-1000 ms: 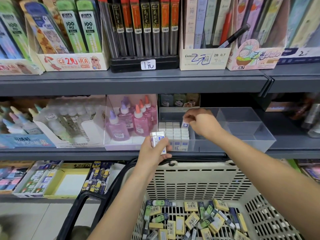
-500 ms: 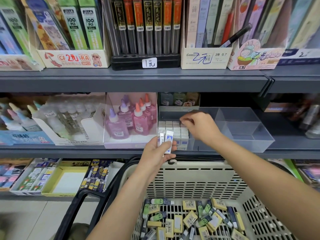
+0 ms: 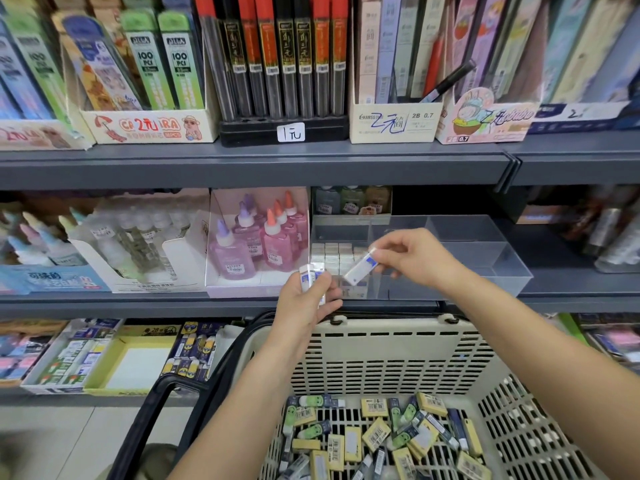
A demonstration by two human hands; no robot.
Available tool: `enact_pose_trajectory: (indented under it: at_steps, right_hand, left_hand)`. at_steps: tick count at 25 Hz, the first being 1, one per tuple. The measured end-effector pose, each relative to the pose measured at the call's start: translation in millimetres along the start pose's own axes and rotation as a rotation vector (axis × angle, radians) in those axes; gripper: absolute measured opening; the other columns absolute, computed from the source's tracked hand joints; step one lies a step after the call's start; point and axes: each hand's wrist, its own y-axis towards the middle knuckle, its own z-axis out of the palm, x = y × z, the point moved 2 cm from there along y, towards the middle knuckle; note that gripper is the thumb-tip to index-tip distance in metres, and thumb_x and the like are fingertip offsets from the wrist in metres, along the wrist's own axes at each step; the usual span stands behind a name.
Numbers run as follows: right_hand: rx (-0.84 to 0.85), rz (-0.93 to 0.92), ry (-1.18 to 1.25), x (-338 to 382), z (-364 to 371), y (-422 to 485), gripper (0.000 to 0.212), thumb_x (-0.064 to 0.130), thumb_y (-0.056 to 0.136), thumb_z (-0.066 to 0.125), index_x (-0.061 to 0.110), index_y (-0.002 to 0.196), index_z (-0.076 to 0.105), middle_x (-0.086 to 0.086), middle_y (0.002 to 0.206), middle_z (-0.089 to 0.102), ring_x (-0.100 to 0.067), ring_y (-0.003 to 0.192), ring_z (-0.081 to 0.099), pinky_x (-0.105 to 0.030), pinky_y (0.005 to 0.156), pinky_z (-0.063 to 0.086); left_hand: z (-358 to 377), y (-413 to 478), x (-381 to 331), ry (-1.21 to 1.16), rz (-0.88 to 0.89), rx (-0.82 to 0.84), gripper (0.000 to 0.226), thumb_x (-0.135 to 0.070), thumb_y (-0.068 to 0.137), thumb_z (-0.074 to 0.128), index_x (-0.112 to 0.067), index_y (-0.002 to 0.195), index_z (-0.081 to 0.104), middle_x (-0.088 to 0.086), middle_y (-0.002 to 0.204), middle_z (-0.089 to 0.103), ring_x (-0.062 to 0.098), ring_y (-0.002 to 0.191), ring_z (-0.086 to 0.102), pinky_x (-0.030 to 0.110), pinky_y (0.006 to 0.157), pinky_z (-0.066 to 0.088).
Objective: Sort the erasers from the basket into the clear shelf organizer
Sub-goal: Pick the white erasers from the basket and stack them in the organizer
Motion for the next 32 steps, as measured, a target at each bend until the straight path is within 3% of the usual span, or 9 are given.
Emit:
enact_pose_trajectory:
  at_steps: [3, 6, 12, 15, 19, 22, 25, 30, 32]
  right_hand:
    - [-0.217, 0.082, -0.051, -7, -17, 16, 0.008, 0.016, 0.089, 0.059, 0.014, 0.092, 0.066, -0.003, 0.082, 0.071, -0.019, 0.081, 0.068, -0.031, 0.076, 0.055]
    - [-0.281, 0.011, -0.237, 0, -17, 27, 0.015, 0.020, 0.090, 0.057, 0.021, 0.101, 0.067, -0.001, 0.090, 0.070, -0.018, 0.084, 0.063, -0.023, 0.072, 0.046]
    - [-0.168, -0.132, -0.565, 15, -7, 32, 0.021, 0.019, 0.093, 0.051, 0.014, 0.110, 0.063, -0.010, 0.105, 0.067, -0.028, 0.094, 0.060, -0.031, 0.082, 0.050]
    - [-0.087, -0.079, -0.614, 19, -5, 38, 0.025, 0.020, 0.095, 0.048, 0.017, 0.117, 0.061, -0.007, 0.113, 0.064, -0.027, 0.100, 0.059, -0.028, 0.086, 0.048]
    - [-0.048, 0.025, -0.621, 20, 0, 50, 0.027, 0.016, 0.096, 0.044, 0.018, 0.119, 0.058, -0.007, 0.114, 0.062, -0.025, 0.096, 0.056, -0.020, 0.077, 0.038]
    - [-0.079, 0.021, -0.591, 18, -4, 55, 0.025, 0.009, 0.094, 0.045, 0.017, 0.113, 0.058, -0.007, 0.112, 0.063, -0.025, 0.098, 0.057, -0.023, 0.079, 0.042]
    - [-0.065, 0.014, -0.620, 12, -6, 57, 0.019, 0.009, 0.092, 0.048, 0.019, 0.105, 0.057, -0.006, 0.107, 0.064, -0.021, 0.086, 0.053, -0.023, 0.074, 0.040]
    - [-0.014, 0.010, -0.611, 6, 8, 60, 0.019, 0.010, 0.093, 0.048, 0.018, 0.107, 0.058, -0.007, 0.110, 0.063, -0.024, 0.095, 0.056, -0.026, 0.081, 0.044]
    - [-0.010, 0.007, -0.624, 7, 10, 61, 0.018, 0.010, 0.093, 0.049, 0.020, 0.106, 0.058, -0.006, 0.108, 0.063, -0.022, 0.089, 0.054, -0.026, 0.078, 0.044]
  left_hand:
    - [-5, 5, -5, 0.037, 0.014, -0.016, 0.012, -0.013, 0.092, 0.057, -0.007, 0.102, 0.056, 0.006, 0.082, 0.064, 0.010, 0.069, 0.066, 0.021, 0.062, 0.054]
    - [-8, 9, -6, 0.045, 0.004, -0.023, 0.012, -0.014, 0.091, 0.057, -0.008, 0.101, 0.057, 0.006, 0.081, 0.064, 0.009, 0.068, 0.066, 0.021, 0.062, 0.054]
    - [-10, 11, -1, 0.048, -0.021, -0.034, 0.009, -0.013, 0.091, 0.057, -0.010, 0.100, 0.057, 0.005, 0.082, 0.066, 0.010, 0.069, 0.067, 0.021, 0.061, 0.054]
    - [-12, 12, -2, 0.047, -0.018, -0.035, 0.006, -0.013, 0.091, 0.057, -0.011, 0.097, 0.058, 0.007, 0.083, 0.065, 0.011, 0.070, 0.067, 0.022, 0.062, 0.054]
    - [-11, 12, -1, 0.050, -0.022, -0.032, 0.008, -0.013, 0.091, 0.057, -0.010, 0.098, 0.057, 0.007, 0.083, 0.065, 0.011, 0.070, 0.067, 0.022, 0.062, 0.054]
    - [-11, 11, -1, 0.040, -0.023, -0.031, 0.008, -0.013, 0.091, 0.057, -0.010, 0.098, 0.057, 0.005, 0.082, 0.065, 0.010, 0.070, 0.067, 0.022, 0.062, 0.054]
    - [-12, 11, 0, 0.032, -0.028, -0.035, 0.009, -0.013, 0.091, 0.057, -0.010, 0.100, 0.057, 0.006, 0.082, 0.066, 0.011, 0.071, 0.068, 0.022, 0.061, 0.054]
    - [-11, 11, 0, 0.018, -0.032, -0.026, 0.006, -0.011, 0.091, 0.057, -0.010, 0.097, 0.057, 0.005, 0.080, 0.065, 0.011, 0.068, 0.067, 0.021, 0.060, 0.054]
    - [-12, 11, 0, 0.014, -0.035, -0.025, 0.006, -0.011, 0.091, 0.057, -0.010, 0.097, 0.057, 0.005, 0.079, 0.065, 0.011, 0.068, 0.066, 0.022, 0.060, 0.054]
